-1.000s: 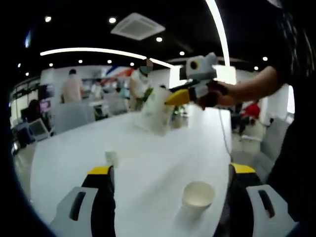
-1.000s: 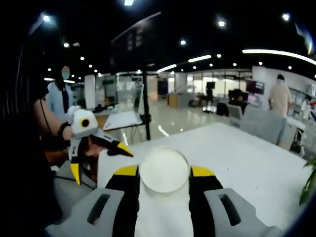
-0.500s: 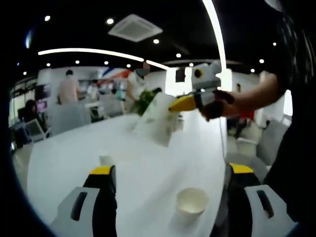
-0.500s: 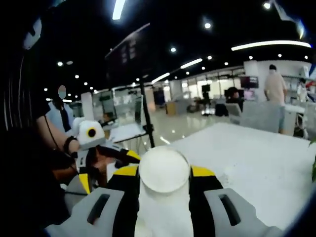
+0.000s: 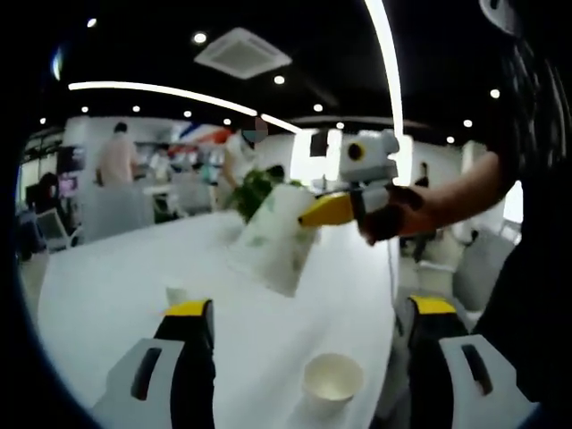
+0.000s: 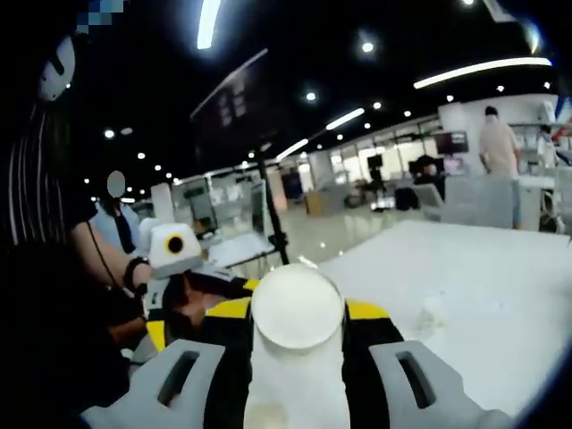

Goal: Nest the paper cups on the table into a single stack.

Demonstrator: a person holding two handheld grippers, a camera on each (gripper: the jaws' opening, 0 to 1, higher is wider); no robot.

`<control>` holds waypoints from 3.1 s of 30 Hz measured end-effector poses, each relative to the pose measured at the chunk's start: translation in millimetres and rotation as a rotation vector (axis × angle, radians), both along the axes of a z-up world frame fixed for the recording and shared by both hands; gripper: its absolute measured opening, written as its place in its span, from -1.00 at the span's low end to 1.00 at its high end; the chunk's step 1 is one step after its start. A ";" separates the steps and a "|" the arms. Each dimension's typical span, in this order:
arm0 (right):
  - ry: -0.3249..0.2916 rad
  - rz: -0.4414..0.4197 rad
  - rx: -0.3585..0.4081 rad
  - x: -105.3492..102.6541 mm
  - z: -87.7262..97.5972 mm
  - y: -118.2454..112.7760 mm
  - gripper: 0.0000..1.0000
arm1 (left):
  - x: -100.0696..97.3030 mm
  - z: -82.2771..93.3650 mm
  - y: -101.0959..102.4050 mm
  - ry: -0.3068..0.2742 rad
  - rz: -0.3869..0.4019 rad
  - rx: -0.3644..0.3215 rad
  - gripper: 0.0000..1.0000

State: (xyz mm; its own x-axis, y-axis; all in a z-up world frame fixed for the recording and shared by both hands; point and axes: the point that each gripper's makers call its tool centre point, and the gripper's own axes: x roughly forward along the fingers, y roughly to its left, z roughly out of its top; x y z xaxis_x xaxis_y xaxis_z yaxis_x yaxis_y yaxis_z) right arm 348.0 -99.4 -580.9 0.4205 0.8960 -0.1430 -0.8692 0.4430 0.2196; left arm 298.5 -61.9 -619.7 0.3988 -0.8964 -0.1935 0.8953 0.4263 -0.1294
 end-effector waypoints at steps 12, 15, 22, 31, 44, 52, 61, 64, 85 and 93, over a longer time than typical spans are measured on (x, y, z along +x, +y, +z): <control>0.006 0.035 0.057 -6.4 4.4 10.4 -0.30 | -3.0 7.2 -6.7 0.028 -0.031 -0.048 0.57; 0.010 0.049 0.070 -9.4 5.1 13.2 -0.30 | -4.2 11.0 -7.7 0.046 -0.042 -0.081 0.49; 0.023 0.063 0.071 -12.1 -0.1 14.8 -0.30 | 0.8 18.7 -2.4 0.043 -0.019 -0.120 0.44; 0.047 0.078 0.094 -16.8 -4.3 15.0 -0.30 | 3.3 25.6 5.4 0.063 -0.014 -0.165 0.25; 0.074 0.088 0.136 -25.6 -4.4 12.5 -0.30 | -3.3 32.8 10.3 0.119 -0.033 -0.237 -0.12; 0.100 0.093 0.167 -29.2 -4.6 11.5 -0.30 | -4.7 36.4 12.3 0.161 -0.040 -0.277 -0.34; 0.123 0.098 0.199 -32.9 -4.1 9.7 -0.30 | -5.5 38.0 12.1 0.172 -0.038 -0.295 -0.52; 0.128 0.101 0.199 -33.7 -4.9 10.0 -0.30 | -5.4 38.4 13.3 0.180 -0.034 -0.304 -0.56; 0.172 0.143 0.247 -44.7 -3.0 17.2 -0.30 | -6.7 44.5 22.3 0.187 -0.041 -0.324 -0.86; 0.182 0.148 0.253 -46.0 -4.6 17.8 -0.30 | -7.9 45.2 22.4 0.181 -0.045 -0.317 -0.87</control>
